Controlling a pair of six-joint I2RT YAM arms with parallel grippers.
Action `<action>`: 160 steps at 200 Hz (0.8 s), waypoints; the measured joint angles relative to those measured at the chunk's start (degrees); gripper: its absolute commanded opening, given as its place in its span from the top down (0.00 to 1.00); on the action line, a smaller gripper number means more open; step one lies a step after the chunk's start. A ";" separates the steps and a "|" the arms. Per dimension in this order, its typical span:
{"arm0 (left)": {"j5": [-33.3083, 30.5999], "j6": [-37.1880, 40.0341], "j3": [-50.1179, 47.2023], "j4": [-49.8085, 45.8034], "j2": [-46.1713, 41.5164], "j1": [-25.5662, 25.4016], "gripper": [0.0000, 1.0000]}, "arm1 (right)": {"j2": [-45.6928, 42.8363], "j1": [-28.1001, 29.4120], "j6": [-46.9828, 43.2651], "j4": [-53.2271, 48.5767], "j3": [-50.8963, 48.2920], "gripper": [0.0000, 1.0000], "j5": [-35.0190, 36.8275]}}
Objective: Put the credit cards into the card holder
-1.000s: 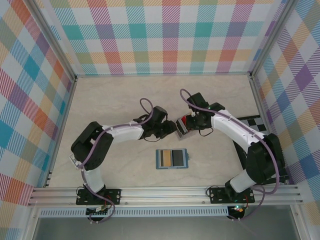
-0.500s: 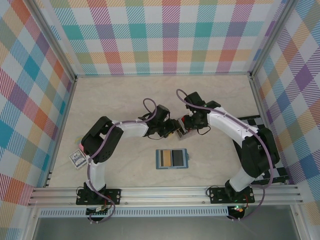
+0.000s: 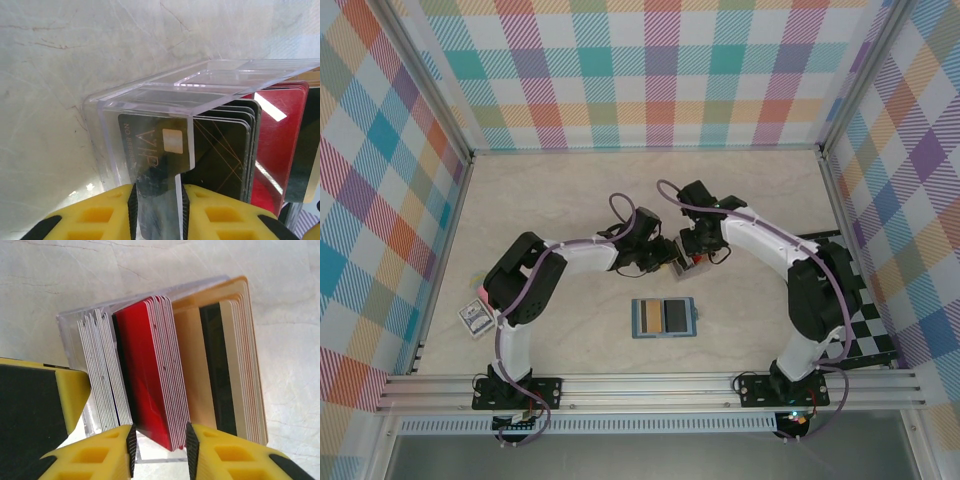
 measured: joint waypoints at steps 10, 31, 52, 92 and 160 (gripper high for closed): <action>-0.24 0.96 0.09 -0.81 -0.24 0.00 0.74 | 0.44 0.37 -0.59 -0.11 0.37 0.64 0.76; -0.66 2.47 0.20 -2.27 -0.79 0.07 0.74 | 1.55 0.74 -1.36 -0.33 1.09 0.66 2.38; -1.01 3.61 0.22 -3.45 -1.18 0.11 0.74 | 2.32 0.79 -2.08 -0.39 1.38 0.66 2.32; -1.01 4.39 0.26 -3.87 -1.29 0.11 0.74 | 3.65 1.05 -2.27 -0.26 1.73 0.67 1.75; -1.01 4.39 0.26 -3.87 -1.38 0.11 0.74 | 6.62 2.32 -2.51 0.17 2.47 0.67 5.01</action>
